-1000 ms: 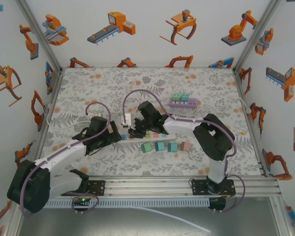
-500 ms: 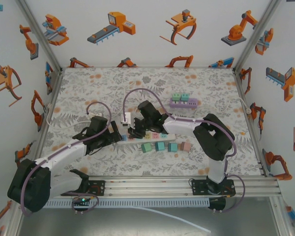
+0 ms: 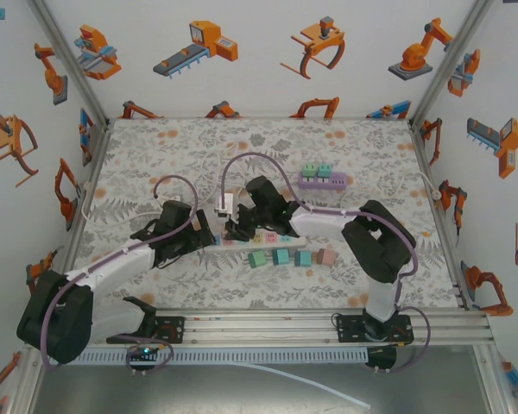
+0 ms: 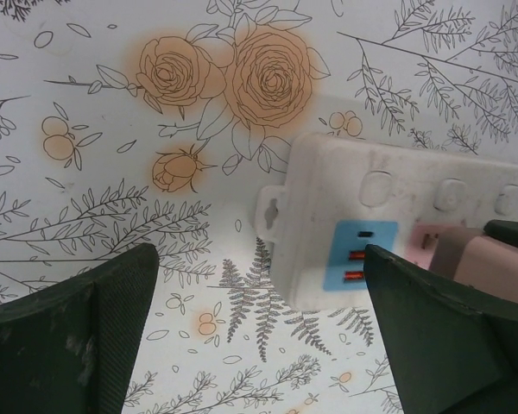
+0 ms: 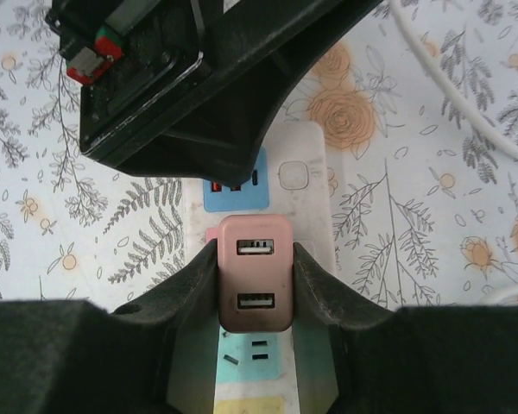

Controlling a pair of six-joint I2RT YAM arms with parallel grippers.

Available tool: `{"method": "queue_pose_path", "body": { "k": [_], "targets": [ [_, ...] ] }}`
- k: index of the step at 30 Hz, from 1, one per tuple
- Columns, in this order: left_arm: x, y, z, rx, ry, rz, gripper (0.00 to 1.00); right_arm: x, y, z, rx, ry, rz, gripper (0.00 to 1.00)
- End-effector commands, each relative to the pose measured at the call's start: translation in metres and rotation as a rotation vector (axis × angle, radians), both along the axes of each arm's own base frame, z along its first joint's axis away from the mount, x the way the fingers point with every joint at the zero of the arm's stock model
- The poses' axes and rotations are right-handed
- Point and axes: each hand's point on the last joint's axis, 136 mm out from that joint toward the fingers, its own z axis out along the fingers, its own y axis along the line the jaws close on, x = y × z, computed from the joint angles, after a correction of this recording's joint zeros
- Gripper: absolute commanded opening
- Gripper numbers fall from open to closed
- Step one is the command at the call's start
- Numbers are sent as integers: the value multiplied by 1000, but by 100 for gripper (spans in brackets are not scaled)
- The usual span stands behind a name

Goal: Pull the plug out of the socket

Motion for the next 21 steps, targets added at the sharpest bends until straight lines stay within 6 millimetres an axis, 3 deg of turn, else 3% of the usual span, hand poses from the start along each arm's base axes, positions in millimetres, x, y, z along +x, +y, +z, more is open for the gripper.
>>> {"method": "queue_pose_path", "body": {
  "k": [1, 7, 13, 17, 21],
  "targets": [
    [-29, 22, -33, 101, 151, 29, 97, 7, 6, 57, 169, -81, 0, 21],
    [-27, 16, -23, 62, 120, 11, 97, 6, -1, 69, 185, -80, -38, 21],
    [-19, 9, 14, -5, -11, -16, 97, 23, -18, 106, 292, 13, -257, 18],
    [-17, 1, 51, -82, -142, -62, 97, 50, -46, 131, 374, 194, -547, 14],
    [-24, -16, 86, -202, -255, -154, 97, 70, -87, 139, 449, 370, -774, 10]
  ]
}}
